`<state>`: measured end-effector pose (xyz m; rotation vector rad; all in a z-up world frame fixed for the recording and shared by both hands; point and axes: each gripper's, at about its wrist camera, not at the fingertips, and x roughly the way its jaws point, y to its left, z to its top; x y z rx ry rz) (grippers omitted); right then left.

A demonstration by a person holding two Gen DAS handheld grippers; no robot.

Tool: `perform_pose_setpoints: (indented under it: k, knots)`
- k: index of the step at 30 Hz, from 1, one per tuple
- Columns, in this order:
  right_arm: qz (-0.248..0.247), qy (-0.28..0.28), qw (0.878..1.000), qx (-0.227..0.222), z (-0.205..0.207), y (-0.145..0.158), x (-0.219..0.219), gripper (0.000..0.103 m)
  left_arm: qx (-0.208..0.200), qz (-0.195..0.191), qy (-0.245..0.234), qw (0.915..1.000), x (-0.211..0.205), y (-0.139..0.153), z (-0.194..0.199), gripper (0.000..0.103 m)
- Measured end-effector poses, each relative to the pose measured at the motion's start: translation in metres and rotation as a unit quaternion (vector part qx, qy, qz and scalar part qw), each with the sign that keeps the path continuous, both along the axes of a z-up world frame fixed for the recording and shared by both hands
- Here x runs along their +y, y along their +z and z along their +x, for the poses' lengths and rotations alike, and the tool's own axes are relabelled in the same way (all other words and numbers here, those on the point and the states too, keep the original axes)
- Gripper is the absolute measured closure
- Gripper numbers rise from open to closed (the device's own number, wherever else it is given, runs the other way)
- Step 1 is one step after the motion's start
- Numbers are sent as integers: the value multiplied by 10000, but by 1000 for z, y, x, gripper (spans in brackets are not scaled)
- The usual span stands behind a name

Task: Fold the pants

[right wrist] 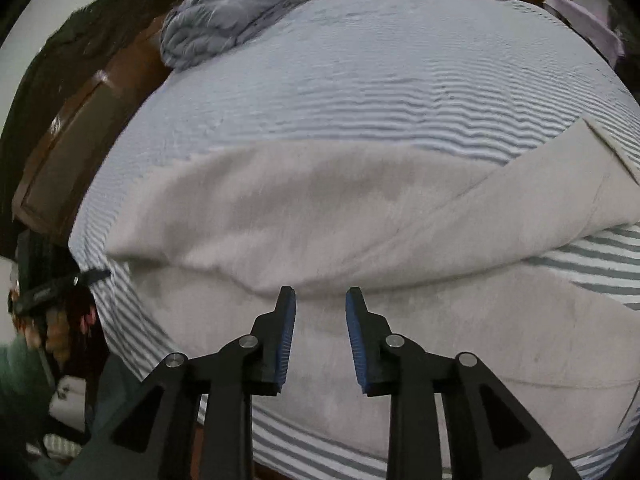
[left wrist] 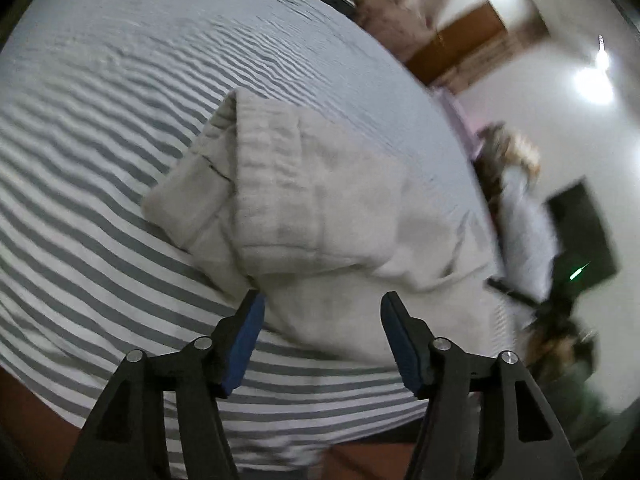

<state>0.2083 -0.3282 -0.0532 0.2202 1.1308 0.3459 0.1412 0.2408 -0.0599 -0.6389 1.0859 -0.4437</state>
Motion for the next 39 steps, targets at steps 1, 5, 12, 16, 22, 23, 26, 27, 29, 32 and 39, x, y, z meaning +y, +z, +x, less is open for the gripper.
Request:
perform_pose_setpoints:
  k: [1, 5, 12, 16, 22, 23, 26, 27, 29, 32, 39]
  knots:
    - [59, -107, 9999, -7, 5, 1, -1, 72, 74, -280, 131, 9995, 0, -1, 1, 40]
    - [86, -521, 9984, 216, 16, -2, -14, 62, 552, -949, 345, 9934, -16, -15, 12, 39]
    - [-54, -1636, 9816, 979, 60, -15, -60, 59, 864, -1567, 1277, 9755, -17, -31, 37, 39]
    - [-467, -2379, 9612, 1313, 91, -25, -75, 56, 909, -1457, 1760, 9693, -11, -43, 40, 39]
    - [-1259, -3125, 9257, 1720, 117, -52, -66, 55, 844, -997, 2032, 9704, -4, -47, 40, 65]
    - [-1417, -3172, 9209, 1768, 121, -59, -63, 55, 825, -927, 2023, 9714, -6, -47, 40, 68]
    - [-1973, -3157, 9116, 1744, 121, -69, -54, 64, 732, -733, 1997, 9744, -12, -42, 43, 72]
    - [-1975, -3119, 9123, 1774, 121, -71, -54, 86, 668, -641, 1993, 9756, -15, -39, 45, 72]
    - [-1941, -3062, 9127, 1887, 111, -71, -60, 97, 527, -484, 1937, 9785, -18, -31, 48, 73]
    - [-1875, -3002, 9212, 1618, 90, -51, -70, 98, 372, -369, 1877, 9808, -17, -25, 55, 74]
    - [-1221, -3283, 9316, 970, 12, 10, -101, 98, -6, 29, 1494, 9888, -14, 3, 56, 76]
